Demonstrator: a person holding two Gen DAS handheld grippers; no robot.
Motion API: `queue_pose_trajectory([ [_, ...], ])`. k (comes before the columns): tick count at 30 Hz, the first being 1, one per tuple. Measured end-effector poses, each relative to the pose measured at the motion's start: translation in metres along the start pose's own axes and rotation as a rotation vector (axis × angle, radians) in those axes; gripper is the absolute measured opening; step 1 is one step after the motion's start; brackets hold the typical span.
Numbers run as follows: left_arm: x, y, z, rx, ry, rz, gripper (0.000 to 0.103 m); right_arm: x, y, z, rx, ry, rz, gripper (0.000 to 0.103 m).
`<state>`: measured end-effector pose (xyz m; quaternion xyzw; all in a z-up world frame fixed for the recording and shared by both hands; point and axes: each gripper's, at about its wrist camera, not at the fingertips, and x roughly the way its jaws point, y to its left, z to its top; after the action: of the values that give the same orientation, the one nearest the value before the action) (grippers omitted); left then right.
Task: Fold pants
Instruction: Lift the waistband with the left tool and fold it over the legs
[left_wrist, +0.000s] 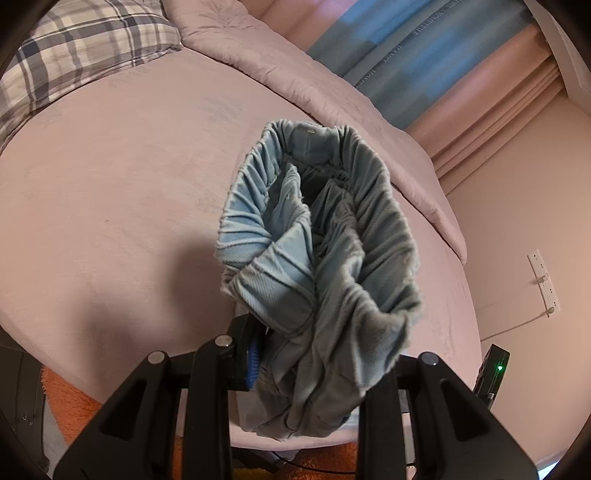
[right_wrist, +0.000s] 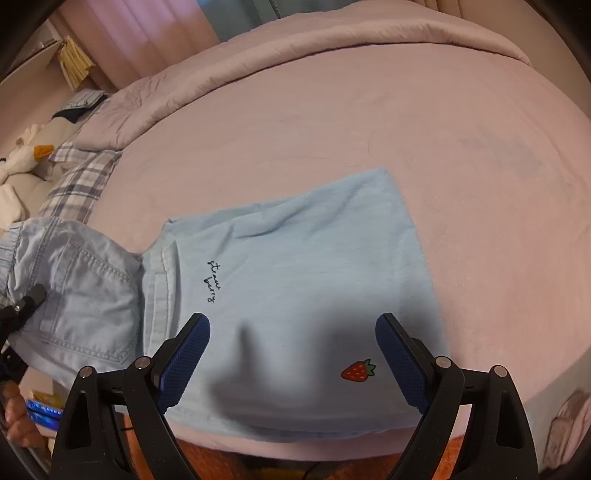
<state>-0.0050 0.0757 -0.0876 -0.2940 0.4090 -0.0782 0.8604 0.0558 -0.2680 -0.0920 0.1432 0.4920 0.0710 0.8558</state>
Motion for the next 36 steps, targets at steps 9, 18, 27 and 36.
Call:
queue_pose_trajectory([
  [9,0.017,-0.009,0.006,0.025,0.047,-0.039,0.027,-0.003,-0.006,0.000,0.007,-0.007,-0.003,0.091],
  [18,0.040,-0.016,0.007,0.055,0.098,-0.062,0.027,-0.005,-0.013,-0.001,0.014,-0.003,-0.010,0.091],
  [27,0.063,-0.027,0.009,0.085,0.139,-0.068,0.027,-0.005,-0.021,0.000,0.029,-0.001,-0.018,0.091],
  [36,0.087,-0.040,0.014,0.147,0.186,-0.066,0.027,-0.011,-0.029,0.000,0.043,-0.015,-0.029,0.091],
])
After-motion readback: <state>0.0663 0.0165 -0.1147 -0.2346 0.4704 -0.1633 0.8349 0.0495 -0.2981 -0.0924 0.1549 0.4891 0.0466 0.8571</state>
